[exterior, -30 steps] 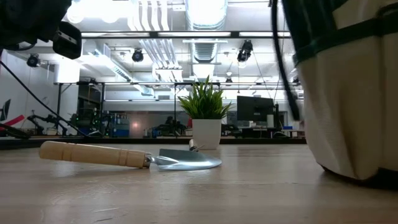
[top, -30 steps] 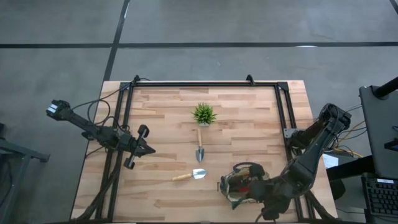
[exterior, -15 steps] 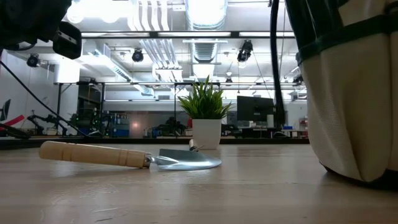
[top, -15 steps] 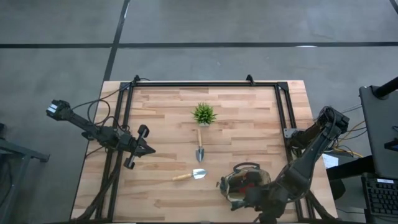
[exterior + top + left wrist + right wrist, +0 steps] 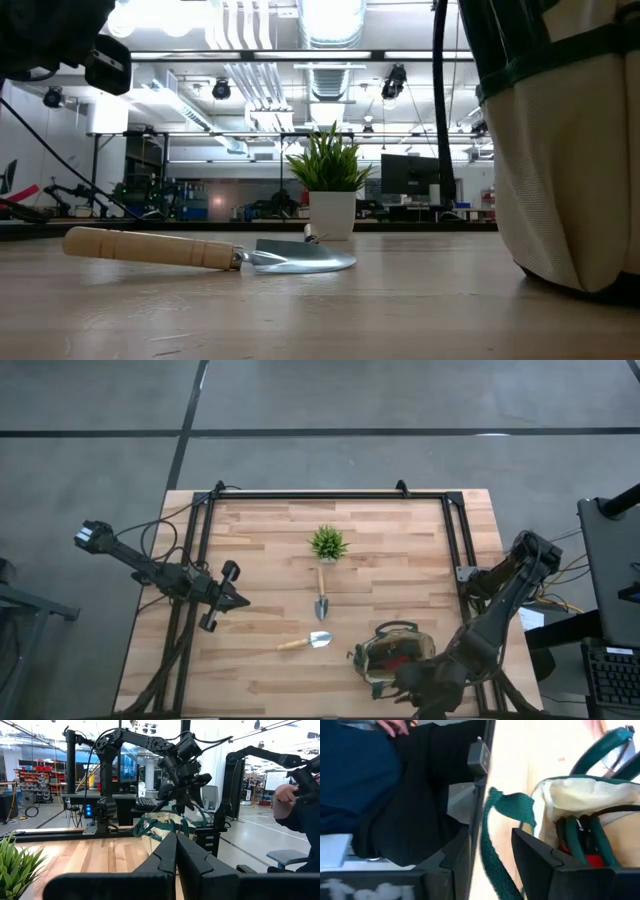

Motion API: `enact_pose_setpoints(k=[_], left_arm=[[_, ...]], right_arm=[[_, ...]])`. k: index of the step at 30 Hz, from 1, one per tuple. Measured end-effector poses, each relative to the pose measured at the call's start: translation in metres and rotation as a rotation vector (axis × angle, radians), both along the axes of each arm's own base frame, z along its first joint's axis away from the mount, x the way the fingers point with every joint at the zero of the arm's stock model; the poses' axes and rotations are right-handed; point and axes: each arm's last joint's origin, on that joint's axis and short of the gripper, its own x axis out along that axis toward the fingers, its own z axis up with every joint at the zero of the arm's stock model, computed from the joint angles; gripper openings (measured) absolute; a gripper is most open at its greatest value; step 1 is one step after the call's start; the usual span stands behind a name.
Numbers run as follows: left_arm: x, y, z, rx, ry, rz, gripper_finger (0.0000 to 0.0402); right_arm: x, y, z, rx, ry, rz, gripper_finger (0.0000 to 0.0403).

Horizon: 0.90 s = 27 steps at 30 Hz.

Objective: Pick & Place Garden tools in Gardening bag
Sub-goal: Put the green shear scissors into the green gardening bag

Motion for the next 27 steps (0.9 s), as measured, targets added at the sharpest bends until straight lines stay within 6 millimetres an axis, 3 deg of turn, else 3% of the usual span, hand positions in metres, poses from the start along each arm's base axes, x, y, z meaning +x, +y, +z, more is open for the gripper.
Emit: enact_pose_setpoints(k=[6,13,19,27], left_arm=[[0.000,0.000,0.000,0.000,0.000,0.000,0.0012],[0.000,0.000,0.000,0.000,0.000,0.000,0.0012],[0.000,0.000,0.000,0.000,0.000,0.000,0.0012],[0.000,0.000,0.000,0.000,0.000,0.000,0.0012]], right_arm=[[0.003,0.014,0.012,0.185,-0.046,0.154,0.0163],[-0.001,0.016,0.014,0.159,-0.082,0.242,0.0171],[0.005,-0.010,0.028,0.101,-0.114,0.213,0.0166],[0.001,-0.057,0.039,-0.177,-0.131,-0.001,0.0153]])
